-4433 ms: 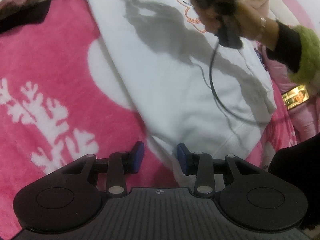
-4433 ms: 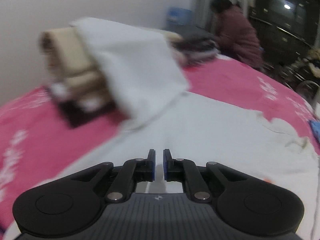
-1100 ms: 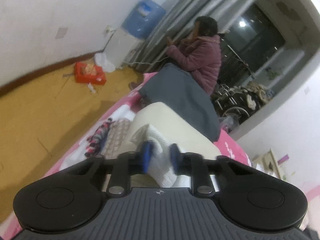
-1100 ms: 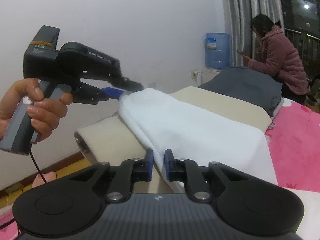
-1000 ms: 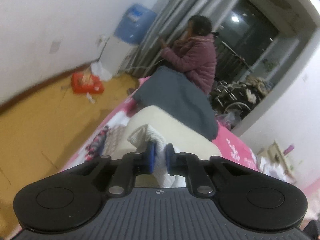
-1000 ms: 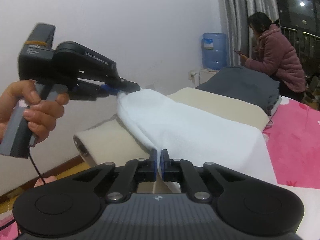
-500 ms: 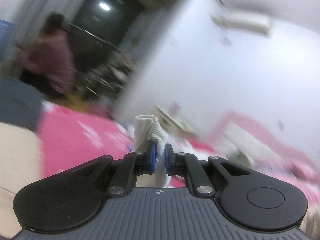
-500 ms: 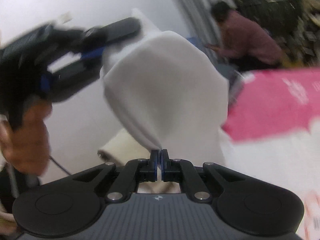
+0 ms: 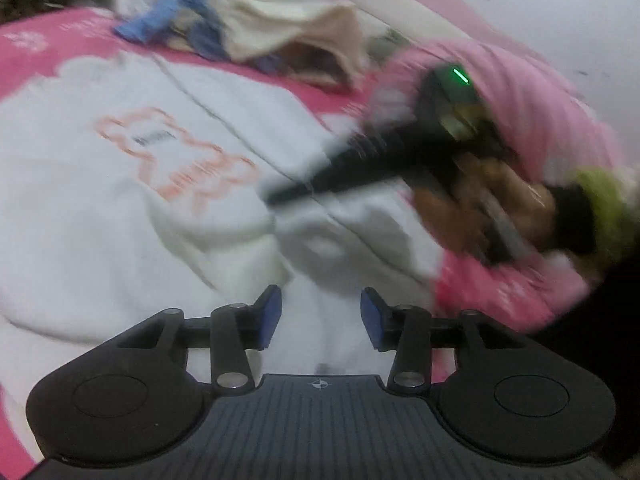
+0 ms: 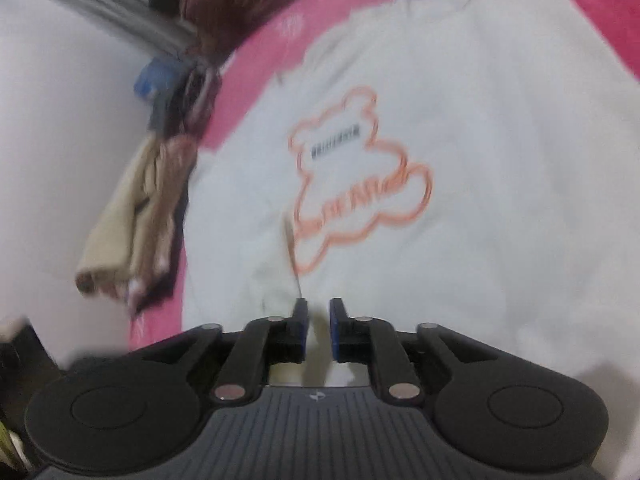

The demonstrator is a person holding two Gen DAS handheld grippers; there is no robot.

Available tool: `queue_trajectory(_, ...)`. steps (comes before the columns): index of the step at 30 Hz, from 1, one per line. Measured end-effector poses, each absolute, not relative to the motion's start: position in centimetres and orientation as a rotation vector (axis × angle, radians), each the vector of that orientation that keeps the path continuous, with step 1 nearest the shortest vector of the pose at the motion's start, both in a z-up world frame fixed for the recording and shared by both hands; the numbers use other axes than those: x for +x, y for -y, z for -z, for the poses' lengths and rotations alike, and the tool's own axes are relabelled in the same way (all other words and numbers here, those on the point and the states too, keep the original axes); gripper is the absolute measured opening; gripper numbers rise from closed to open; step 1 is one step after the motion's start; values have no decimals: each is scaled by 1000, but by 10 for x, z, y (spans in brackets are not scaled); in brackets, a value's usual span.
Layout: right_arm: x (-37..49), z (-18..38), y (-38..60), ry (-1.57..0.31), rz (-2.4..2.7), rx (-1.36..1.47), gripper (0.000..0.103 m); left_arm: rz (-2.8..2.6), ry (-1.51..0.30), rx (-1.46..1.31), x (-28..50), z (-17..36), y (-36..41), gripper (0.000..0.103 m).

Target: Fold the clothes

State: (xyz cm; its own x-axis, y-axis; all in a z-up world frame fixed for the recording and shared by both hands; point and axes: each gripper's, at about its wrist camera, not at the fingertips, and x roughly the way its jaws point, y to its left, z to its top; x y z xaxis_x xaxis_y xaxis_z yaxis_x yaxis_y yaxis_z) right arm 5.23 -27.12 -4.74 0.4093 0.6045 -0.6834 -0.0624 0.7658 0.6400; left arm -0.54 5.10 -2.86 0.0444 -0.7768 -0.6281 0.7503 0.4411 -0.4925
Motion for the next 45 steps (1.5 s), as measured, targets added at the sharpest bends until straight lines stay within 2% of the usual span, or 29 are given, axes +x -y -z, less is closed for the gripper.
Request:
queue_trajectory(4, 66, 47, 264, -1071, -494, 550, 30, 1128, -1041, -41, -8, 33, -63, 47)
queue_trajectory(7, 73, 50, 255, -1084, -533, 510, 34, 1012, -1044, -121, 8, 28, -86, 47)
queue_trajectory(12, 72, 54, 237, -1108, -596, 389, 36, 853, -905, -314, 45, 8, -126, 47)
queue_trajectory(14, 74, 57, 229, -1134, -624, 353, 36, 903, -971, -363, 52, 14, -122, 48)
queue_trajectory(17, 76, 62, 219, -1189, -669, 312, 36, 969, -1204, -308, 41, 44, -96, 48)
queue_trajectory(19, 75, 66, 212, -1234, -699, 273, 36, 946, -1294, -304, 28, 65, -87, 48)
queue_trajectory(25, 75, 67, 210, -1242, -686, 257, 36, 740, -1338, -715, 32, 103, -114, 50)
queue_trajectory(26, 77, 70, 211, -1248, -675, 263, 35, 708, -1339, -756, 34, 107, -118, 50)
queue_trajectory(27, 78, 74, 210, -1259, -665, 264, 28, 682, -1336, -786, 36, 110, -122, 50)
queue_trajectory(28, 78, 77, 209, -1271, -659, 261, 14, 669, -1329, -790, 37, 111, -122, 49)
queue_trajectory(31, 74, 77, 206, -1265, -648, 249, 7, 641, -1327, -727, 39, 105, -113, 37)
queue_trajectory(33, 69, 65, 205, -1226, -664, 247, 7, 641, -1326, -680, 39, 102, -106, 14)
queue_trajectory(37, 54, 33, 215, -1174, -683, 299, 5, 731, -1291, -668, 32, 86, -103, 11)
queue_trajectory(40, 35, 20, 224, -1195, -683, 333, 5, 809, -1341, -624, 23, 70, -103, 11)
queue_trajectory(45, 0, 55, 223, -1342, -695, 504, 5, 817, -1462, -437, 8, 67, -109, 11)
